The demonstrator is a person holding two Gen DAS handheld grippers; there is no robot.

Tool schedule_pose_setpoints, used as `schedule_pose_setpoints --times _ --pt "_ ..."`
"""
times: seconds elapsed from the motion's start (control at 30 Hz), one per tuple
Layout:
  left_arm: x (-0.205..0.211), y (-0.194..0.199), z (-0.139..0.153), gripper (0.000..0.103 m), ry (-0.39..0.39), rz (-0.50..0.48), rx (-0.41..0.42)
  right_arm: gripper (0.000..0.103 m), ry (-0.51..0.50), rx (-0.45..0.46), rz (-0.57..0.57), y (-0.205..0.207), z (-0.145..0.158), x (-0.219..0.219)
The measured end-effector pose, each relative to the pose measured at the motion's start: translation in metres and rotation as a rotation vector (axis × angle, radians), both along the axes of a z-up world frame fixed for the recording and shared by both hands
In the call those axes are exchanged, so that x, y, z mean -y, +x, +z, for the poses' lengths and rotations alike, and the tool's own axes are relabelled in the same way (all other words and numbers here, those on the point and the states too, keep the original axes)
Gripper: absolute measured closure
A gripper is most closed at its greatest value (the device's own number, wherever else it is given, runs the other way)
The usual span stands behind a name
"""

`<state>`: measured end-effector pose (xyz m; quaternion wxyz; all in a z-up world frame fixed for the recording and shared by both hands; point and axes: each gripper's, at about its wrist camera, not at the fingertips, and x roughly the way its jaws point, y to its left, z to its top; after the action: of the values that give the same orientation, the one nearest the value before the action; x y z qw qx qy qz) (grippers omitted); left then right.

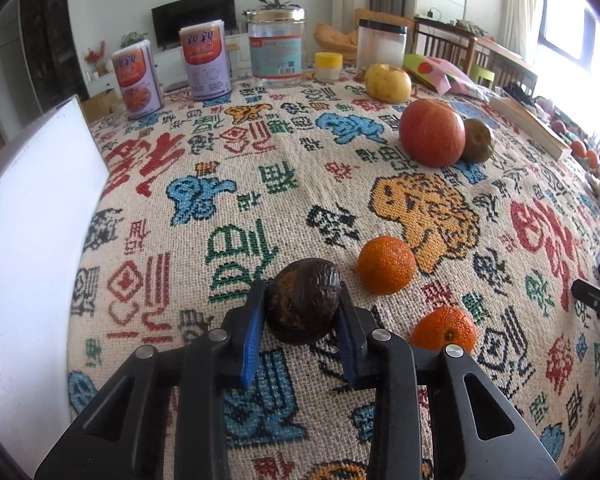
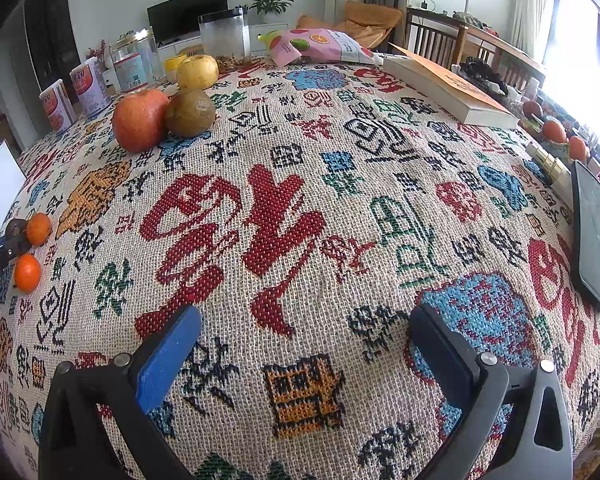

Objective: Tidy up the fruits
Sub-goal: 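Close the left tool on the dark round fruit, then grasp the brown round fruit with the right tool while the left tool holds the dark fruit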

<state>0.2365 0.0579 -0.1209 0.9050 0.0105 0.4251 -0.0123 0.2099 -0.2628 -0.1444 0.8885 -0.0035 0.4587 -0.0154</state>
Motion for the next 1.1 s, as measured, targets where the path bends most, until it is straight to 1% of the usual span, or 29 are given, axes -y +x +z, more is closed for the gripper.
schedule_pose_setpoints --times 0.1,0.23,0.27,0.33,0.37,0.43,0.47,0.5,0.53,0.57,0.6,0.63,0.67,0.77,0.83,1.1 --pt "0.000 -0.022 0.002 0.070 -0.007 0.034 -0.029 0.000 0.000 0.000 0.000 0.000 0.000 0.000" --pt "0.000 -0.059 0.002 0.070 -0.058 0.052 -0.051 0.000 0.000 0.000 0.000 0.000 0.000 0.000" --pt "0.001 -0.065 0.001 0.070 -0.057 0.054 -0.044 0.000 0.000 0.000 0.000 0.000 0.000 0.000" --pt "0.005 -0.072 0.000 0.069 -0.022 0.055 -0.023 0.000 0.001 0.000 0.000 0.000 0.000 0.000" --pt "0.007 -0.073 -0.001 0.067 -0.006 0.054 -0.017 0.000 0.001 0.000 0.000 0.000 0.000 0.000" --pt "0.010 -0.074 -0.002 0.049 0.033 0.068 -0.003 0.000 0.001 0.000 0.000 0.000 0.000 0.000" --pt "0.010 -0.073 -0.002 0.034 0.045 0.079 -0.006 0.000 0.001 0.000 0.000 0.000 0.000 0.000" --pt "0.009 -0.072 -0.003 0.026 0.053 0.096 -0.009 0.000 0.001 0.000 0.000 0.000 0.000 0.000" --pt "0.007 -0.071 -0.003 0.023 0.049 0.110 -0.015 0.000 0.001 0.000 0.000 0.000 0.000 0.000" --pt "0.003 -0.069 -0.004 0.019 0.036 0.122 -0.023 0.000 0.001 0.000 0.000 0.000 0.000 0.000" --pt "-0.001 -0.068 -0.005 0.014 0.017 0.135 -0.032 0.000 0.001 0.000 0.000 0.000 0.000 0.000" --pt "-0.006 -0.068 -0.007 0.012 -0.008 0.150 -0.041 0.000 0.001 0.000 0.000 0.000 0.000 0.000" --pt "-0.008 -0.067 -0.007 0.010 -0.020 0.157 -0.043 0.000 0.001 0.000 0.000 0.000 0.000 0.000" --pt "-0.005 -0.067 -0.008 0.007 0.002 0.164 -0.047 0.000 0.001 0.000 0.000 0.000 0.000 0.000" --pt "-0.007 -0.066 -0.009 0.005 -0.009 0.172 -0.051 0.000 0.001 0.000 0.000 0.000 0.000 0.000" --pt "-0.007 -0.067 -0.010 0.005 -0.008 0.173 -0.051 0.000 0.001 -0.001 0.000 -0.001 0.000 -0.001"
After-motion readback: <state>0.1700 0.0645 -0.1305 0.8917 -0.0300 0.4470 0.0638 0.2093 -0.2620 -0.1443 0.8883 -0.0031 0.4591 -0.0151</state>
